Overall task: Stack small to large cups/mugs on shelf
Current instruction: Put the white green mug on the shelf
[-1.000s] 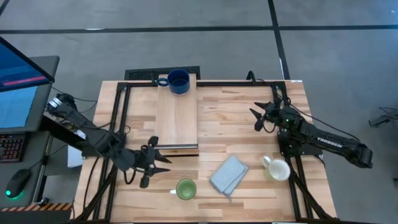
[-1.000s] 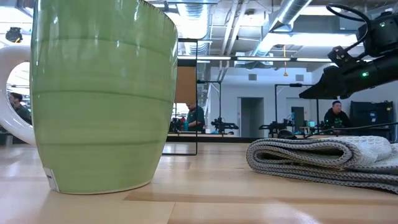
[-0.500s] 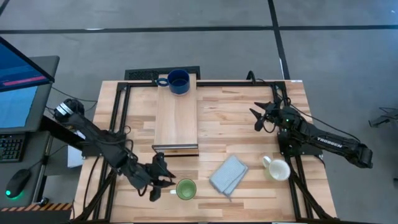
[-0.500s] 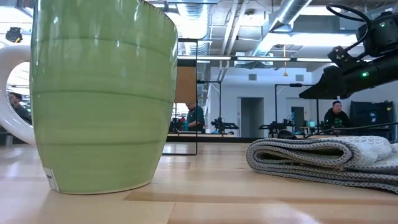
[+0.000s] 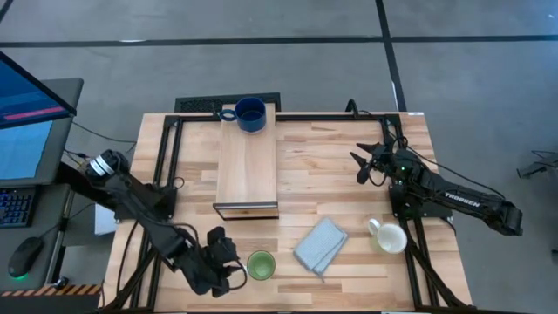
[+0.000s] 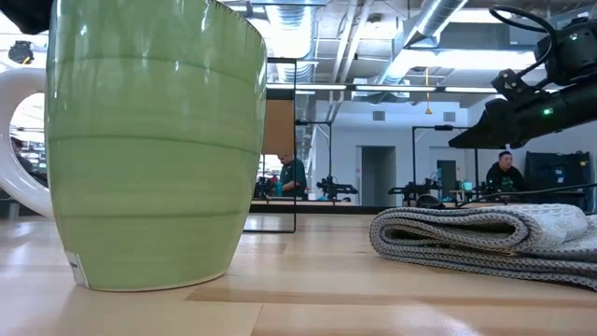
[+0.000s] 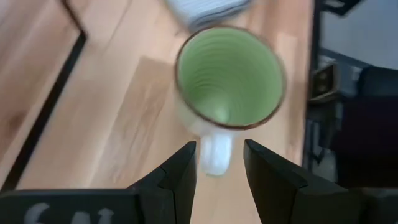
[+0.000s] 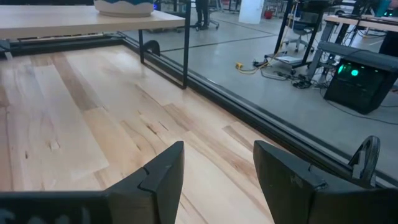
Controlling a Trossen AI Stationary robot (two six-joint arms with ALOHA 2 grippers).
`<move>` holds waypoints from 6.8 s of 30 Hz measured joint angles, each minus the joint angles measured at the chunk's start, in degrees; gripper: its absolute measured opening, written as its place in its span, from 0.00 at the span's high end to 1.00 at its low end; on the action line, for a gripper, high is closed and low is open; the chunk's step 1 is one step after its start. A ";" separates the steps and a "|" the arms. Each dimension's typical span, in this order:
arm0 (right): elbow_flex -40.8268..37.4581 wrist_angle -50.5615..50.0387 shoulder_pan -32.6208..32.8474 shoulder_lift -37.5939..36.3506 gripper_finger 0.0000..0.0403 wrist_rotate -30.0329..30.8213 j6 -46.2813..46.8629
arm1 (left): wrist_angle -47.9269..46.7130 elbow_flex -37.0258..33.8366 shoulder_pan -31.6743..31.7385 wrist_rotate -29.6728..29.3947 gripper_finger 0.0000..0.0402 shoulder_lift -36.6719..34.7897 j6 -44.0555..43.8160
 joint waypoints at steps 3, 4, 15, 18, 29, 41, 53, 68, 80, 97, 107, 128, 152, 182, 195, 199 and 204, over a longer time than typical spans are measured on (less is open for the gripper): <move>0.00 0.00 0.01 0.00 0.46 0.00 -0.01 | -4.03 2.56 -0.45 -0.97 0.69 2.29 -4.62; 0.00 0.00 0.00 0.02 0.46 0.00 -0.01 | -4.44 3.11 -0.46 -0.92 0.69 2.99 -5.21; 0.00 0.00 0.01 0.02 0.46 0.00 0.42 | -7.75 4.08 -0.43 -8.40 0.69 4.13 -10.69; 0.00 0.00 -0.01 0.02 0.46 0.00 0.42 | -10.50 4.08 -0.43 -6.79 0.69 4.13 -13.87; 0.00 0.00 -0.01 0.02 0.46 0.10 0.42 | -8.39 4.08 -0.52 -5.66 0.69 4.11 -10.45; 0.00 0.02 -0.01 0.02 0.46 0.20 0.42 | -13.11 4.08 1.15 -1.03 0.55 3.41 -12.30; 0.00 0.02 -0.03 0.02 0.46 0.22 0.42 | -10.54 4.06 0.84 0.42 0.36 3.30 -8.66; 0.00 0.08 -0.01 0.05 0.46 0.18 0.44 | -3.88 4.06 -0.36 2.82 0.36 7.83 -0.23; -0.02 0.00 -0.01 0.02 0.46 0.04 0.42 | -0.89 4.06 1.63 2.95 0.36 10.27 -0.29; -0.01 -0.01 -0.01 0.07 0.46 0.03 0.42 | 0.99 4.06 2.17 1.69 0.36 10.60 -0.64; -0.02 0.00 -0.01 0.07 0.46 0.02 0.42 | -1.43 4.06 2.50 2.00 0.36 10.60 -3.60; 0.00 -0.01 -0.01 0.07 0.46 0.02 0.42 | -1.95 3.01 4.26 3.20 0.36 10.62 -0.36; -0.02 0.00 -0.01 0.07 0.46 0.02 0.41 | 0.95 3.01 7.09 8.28 0.58 10.62 5.71; -0.02 -0.02 0.00 0.07 0.46 0.02 0.42 | 2.74 3.01 7.07 7.56 0.88 10.62 9.04; -0.01 -0.02 -0.01 0.07 0.46 0.01 0.42 | 1.77 3.85 7.07 6.65 0.88 10.62 10.06; -0.02 -0.02 0.00 0.07 0.46 0.01 0.45 | -1.82 5.72 7.07 6.67 0.88 10.62 10.09; 0.00 -0.02 -0.01 0.07 0.46 0.00 1.97 | -5.33 7.65 7.07 6.58 0.88 10.62 10.28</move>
